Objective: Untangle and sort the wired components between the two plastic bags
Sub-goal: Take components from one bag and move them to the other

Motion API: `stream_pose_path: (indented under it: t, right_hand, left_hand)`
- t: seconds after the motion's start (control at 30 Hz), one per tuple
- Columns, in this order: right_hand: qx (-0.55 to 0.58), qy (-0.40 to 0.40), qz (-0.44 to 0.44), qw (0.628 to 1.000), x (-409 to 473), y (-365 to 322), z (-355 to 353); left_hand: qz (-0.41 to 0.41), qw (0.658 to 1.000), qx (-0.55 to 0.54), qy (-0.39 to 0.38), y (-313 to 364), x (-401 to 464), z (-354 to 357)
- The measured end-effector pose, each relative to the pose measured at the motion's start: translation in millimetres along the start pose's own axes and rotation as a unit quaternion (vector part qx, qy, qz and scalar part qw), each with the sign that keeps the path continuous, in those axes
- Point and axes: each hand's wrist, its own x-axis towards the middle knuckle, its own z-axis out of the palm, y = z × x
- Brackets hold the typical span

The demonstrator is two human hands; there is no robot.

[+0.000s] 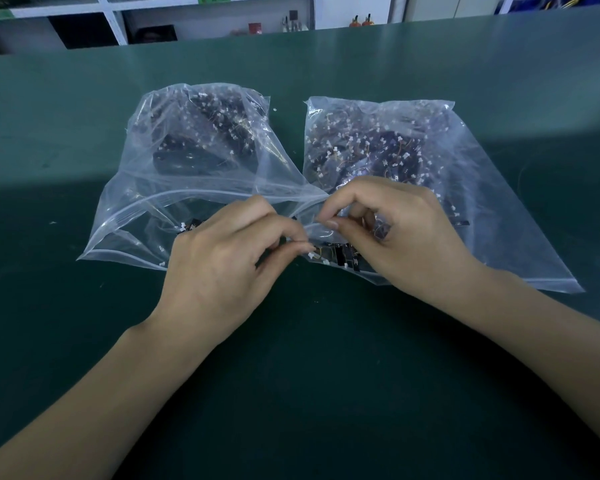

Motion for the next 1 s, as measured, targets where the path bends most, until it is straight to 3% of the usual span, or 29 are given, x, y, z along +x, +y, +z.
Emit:
stream_pose_path:
  t: [0.2,0.43,0.57,0.7,0.83,1.0]
  right_hand:
    - [0.024,-0.007,0.004,1.000,-2.2,0.4,4.9]
    - [0.041,-0.004,0.028,0.999,-3.8,-1.4,6.7]
    - [0.021,-0.027,0.027,0.999,-3.9,-0.1,5.3]
    - [-0.012,-0.061,0.009,0.998,-5.6,0.0,8.3]
    - [-0.029,-0.079,-0.004,0.996,-7.6,0.0,9.9]
    - [-0.022,-0.079,0.007,0.997,-8.0,0.8,8.1]
  left_hand:
    - [0.070,0.993,0.090,-0.008,12.3,6.5,6.2]
    - [0.050,0.992,0.079,-0.084,16.8,1.2,9.9]
    - [-0.026,0.997,-0.028,-0.069,13.2,0.1,1.5]
    - [-0.085,0.991,0.087,-0.057,-7.3,0.6,-12.1]
    - [-0.119,0.983,0.132,-0.037,-27.5,-0.2,-17.0]
    - [-0.154,0.962,0.185,-0.128,-38.1,0.3,-16.3]
